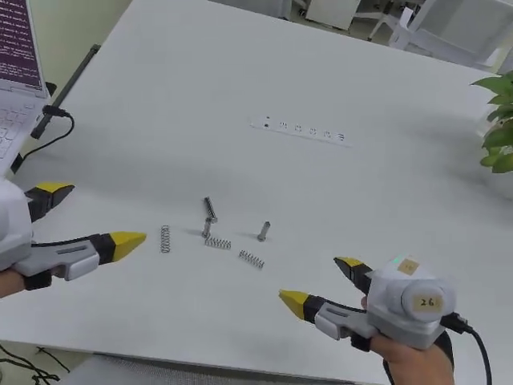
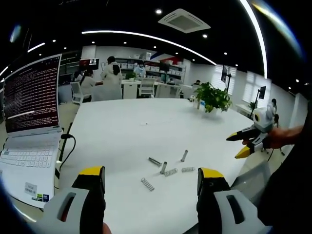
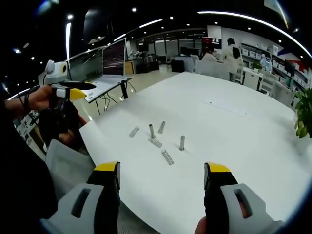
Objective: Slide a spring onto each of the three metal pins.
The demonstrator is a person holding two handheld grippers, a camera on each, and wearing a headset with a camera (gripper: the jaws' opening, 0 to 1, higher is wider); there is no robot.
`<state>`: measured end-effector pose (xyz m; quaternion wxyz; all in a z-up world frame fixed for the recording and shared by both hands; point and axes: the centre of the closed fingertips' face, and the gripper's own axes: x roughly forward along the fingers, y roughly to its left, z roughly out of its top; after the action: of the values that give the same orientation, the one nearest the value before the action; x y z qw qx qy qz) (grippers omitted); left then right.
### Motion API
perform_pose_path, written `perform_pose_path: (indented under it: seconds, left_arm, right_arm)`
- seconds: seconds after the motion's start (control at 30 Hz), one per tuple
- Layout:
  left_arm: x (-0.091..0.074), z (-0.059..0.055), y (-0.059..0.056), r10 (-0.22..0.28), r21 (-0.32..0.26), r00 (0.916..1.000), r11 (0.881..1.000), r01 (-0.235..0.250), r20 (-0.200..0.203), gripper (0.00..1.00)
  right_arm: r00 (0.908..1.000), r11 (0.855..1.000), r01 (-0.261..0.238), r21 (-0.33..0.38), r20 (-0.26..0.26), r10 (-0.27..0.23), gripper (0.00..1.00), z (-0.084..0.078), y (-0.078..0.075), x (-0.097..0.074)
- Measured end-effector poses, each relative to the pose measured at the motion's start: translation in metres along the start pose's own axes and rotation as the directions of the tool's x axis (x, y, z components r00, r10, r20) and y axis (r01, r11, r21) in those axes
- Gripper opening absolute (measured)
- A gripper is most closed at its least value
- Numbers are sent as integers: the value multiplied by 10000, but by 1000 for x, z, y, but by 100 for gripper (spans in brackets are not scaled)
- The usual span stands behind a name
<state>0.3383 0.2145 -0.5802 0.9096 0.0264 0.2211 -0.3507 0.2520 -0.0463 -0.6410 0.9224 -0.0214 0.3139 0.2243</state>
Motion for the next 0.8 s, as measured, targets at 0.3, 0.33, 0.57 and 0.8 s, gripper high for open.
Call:
perform_pose_path:
  seconds: [0.3,0.33,0.57,0.8]
  left_arm:
    - [1,-6,-1,-88,116,9999,9999,89,-102,75]
    - [1,-6,0,-66,118,9999,9999,67,-83,75]
    - [-1,-2,7,112,-5,9999,9999,-112,66,75]
    - [-1,3,12,224,110,9997,9997,-225,89,75]
  right_arm:
    - [9999,9999,133,-10,98,-133,69,3,-3,-2]
    - [9999,9999,140,-15,96,-140,69,3,-3,-2]
    - [9995,9996,279,38,115,-279,69,0,-8,-4]
    - [9999,9999,134,86,29,-134,69,-8,-10,-2]
